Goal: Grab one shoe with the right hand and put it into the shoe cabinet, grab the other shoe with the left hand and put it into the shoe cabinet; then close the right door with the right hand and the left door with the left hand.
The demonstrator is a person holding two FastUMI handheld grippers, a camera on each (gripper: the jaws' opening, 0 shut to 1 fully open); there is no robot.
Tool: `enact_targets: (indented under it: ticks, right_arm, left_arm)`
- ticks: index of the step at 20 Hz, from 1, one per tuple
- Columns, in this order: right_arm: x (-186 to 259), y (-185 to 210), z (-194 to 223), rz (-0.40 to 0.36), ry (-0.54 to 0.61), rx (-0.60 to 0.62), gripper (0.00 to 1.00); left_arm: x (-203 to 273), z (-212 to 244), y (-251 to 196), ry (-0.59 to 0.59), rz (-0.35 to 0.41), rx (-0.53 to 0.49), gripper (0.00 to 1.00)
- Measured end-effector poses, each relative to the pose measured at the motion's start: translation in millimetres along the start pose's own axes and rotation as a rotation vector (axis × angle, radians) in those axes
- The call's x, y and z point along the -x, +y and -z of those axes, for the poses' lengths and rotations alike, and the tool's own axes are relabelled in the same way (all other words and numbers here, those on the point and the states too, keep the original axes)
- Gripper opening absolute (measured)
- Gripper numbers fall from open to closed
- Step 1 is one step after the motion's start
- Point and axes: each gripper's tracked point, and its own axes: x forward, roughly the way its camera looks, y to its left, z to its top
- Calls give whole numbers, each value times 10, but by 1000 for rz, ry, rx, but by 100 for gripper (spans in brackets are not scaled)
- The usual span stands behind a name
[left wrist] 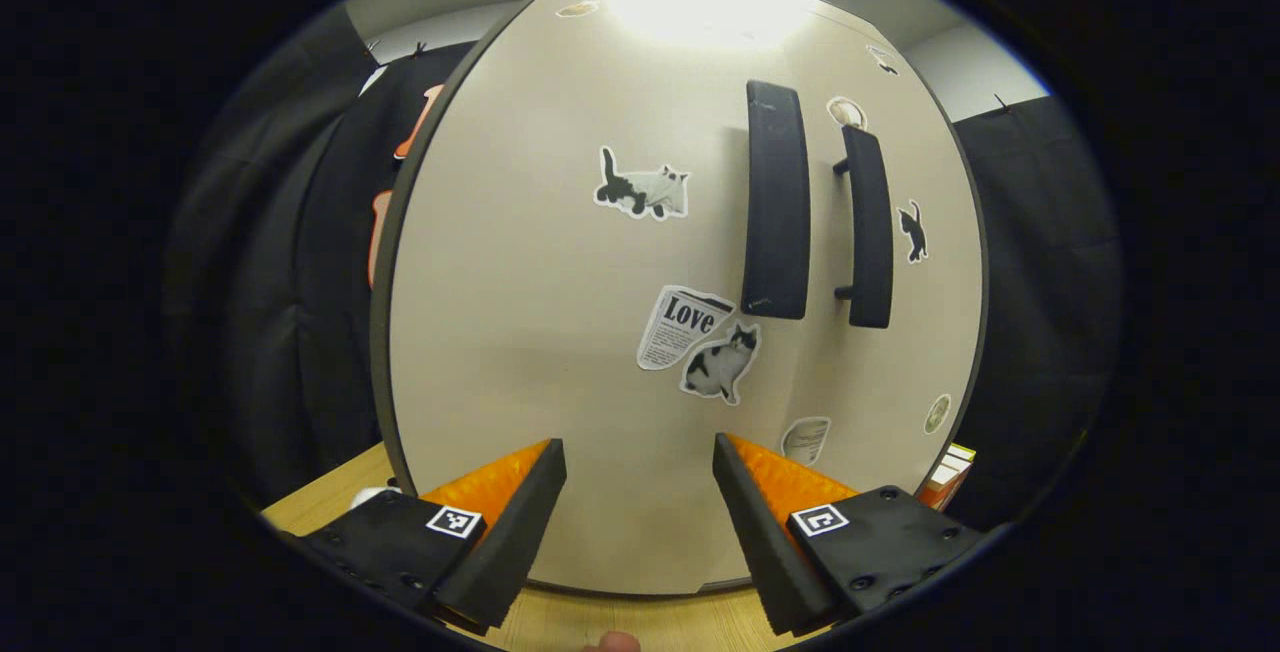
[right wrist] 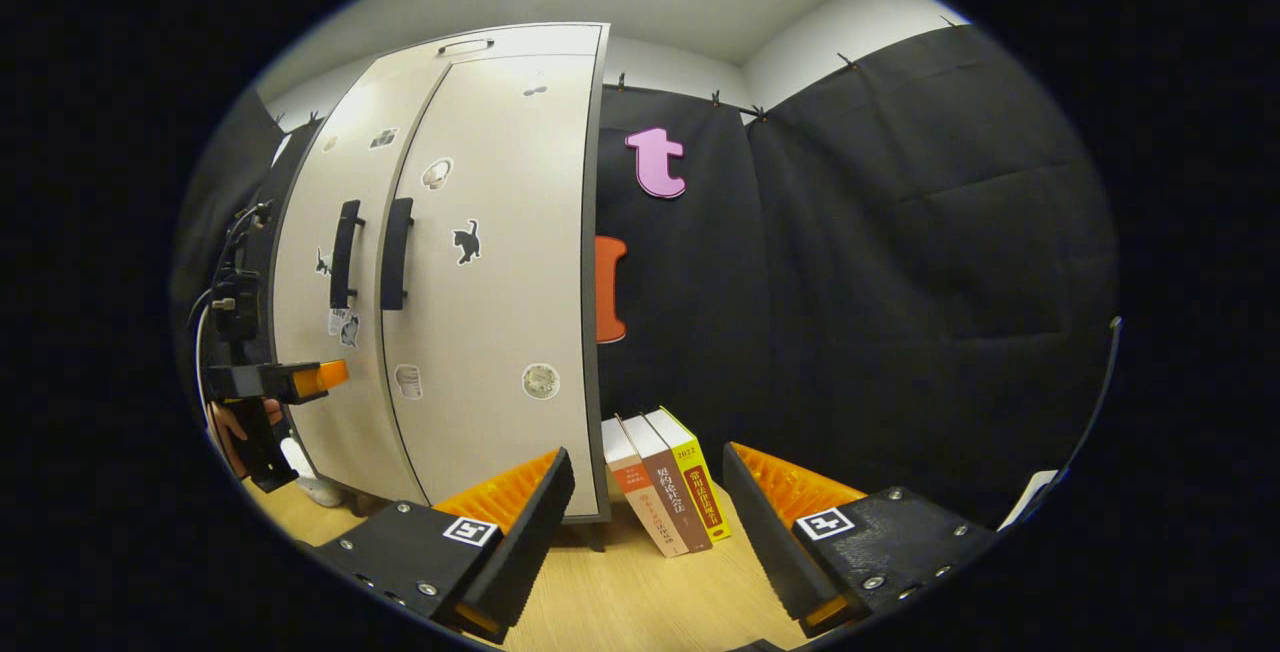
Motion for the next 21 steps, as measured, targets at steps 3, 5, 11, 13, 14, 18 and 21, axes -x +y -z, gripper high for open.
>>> enact_targets:
  ticks: [3, 5, 11, 13, 14, 18, 21]
  right_arm:
    - [11, 130, -21, -37, -5, -11, 93]
    - [17, 234, -12, -68, -3, -14, 92]
    - [74, 579, 15, -161, 4, -14, 92]
    - [96, 706, 45, -193, 10, -18, 92]
    - [110, 766, 49, -207, 11, -22, 93]
    - [153, 1003, 47, -258, 6, -23, 93]
    - [202, 1118, 38, -282, 2, -22, 93]
  left_arm:
    - [389, -179, 139, -26, -14, 21, 96]
    - [650, -291, 270, -43, -33, 11, 96]
    - [1314, -482, 568, -75, -89, -44, 96]
    - [1518, -479, 626, -76, -104, -67, 96]
    - [1594, -469, 648, -74, -110, -70, 96]
    - [1825, -374, 680, -62, -135, -75, 96]
    - [1922, -301, 642, -58, -136, -62, 94]
